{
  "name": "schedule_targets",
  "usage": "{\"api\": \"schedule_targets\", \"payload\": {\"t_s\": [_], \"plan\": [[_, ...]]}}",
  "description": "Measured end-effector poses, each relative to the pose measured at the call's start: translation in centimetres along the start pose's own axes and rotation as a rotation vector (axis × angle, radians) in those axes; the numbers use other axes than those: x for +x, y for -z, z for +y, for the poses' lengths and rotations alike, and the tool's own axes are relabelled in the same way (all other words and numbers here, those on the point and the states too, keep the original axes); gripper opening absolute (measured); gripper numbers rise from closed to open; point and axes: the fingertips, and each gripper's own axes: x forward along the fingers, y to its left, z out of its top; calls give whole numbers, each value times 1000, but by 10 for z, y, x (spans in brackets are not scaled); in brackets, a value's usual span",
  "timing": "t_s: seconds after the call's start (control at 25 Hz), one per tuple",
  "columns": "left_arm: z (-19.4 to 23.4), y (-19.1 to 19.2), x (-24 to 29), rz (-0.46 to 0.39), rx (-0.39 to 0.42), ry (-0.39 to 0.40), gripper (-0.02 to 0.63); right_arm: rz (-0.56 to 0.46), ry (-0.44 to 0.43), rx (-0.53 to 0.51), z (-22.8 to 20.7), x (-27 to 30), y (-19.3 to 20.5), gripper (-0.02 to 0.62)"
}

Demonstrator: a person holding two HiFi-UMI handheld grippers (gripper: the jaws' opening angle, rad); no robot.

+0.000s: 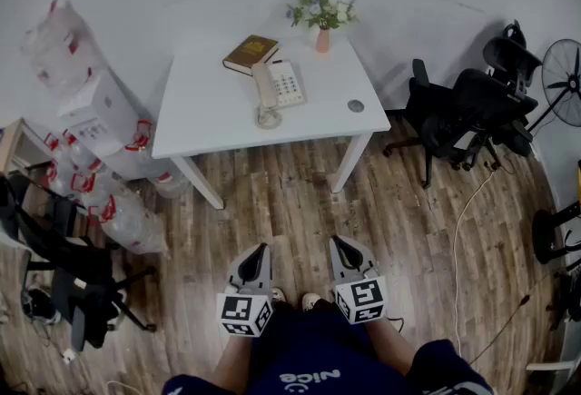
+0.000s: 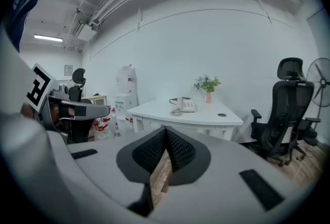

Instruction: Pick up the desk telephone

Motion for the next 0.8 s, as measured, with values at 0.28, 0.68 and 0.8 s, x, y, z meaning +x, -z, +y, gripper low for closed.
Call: {"api": "schedule_targets", "payload": {"t_s": [0.28,0.68,0.8], "plan": [[10,-4,-5,-5,6,23,17,17,19,-3,7,0,3,21],[49,-12,-9,-19,2,59,17,-46,95,2,27,10,-8,23],[58,-14,-6,-22,7,78,17,-57,106,16,33,15,-10,23]]}}
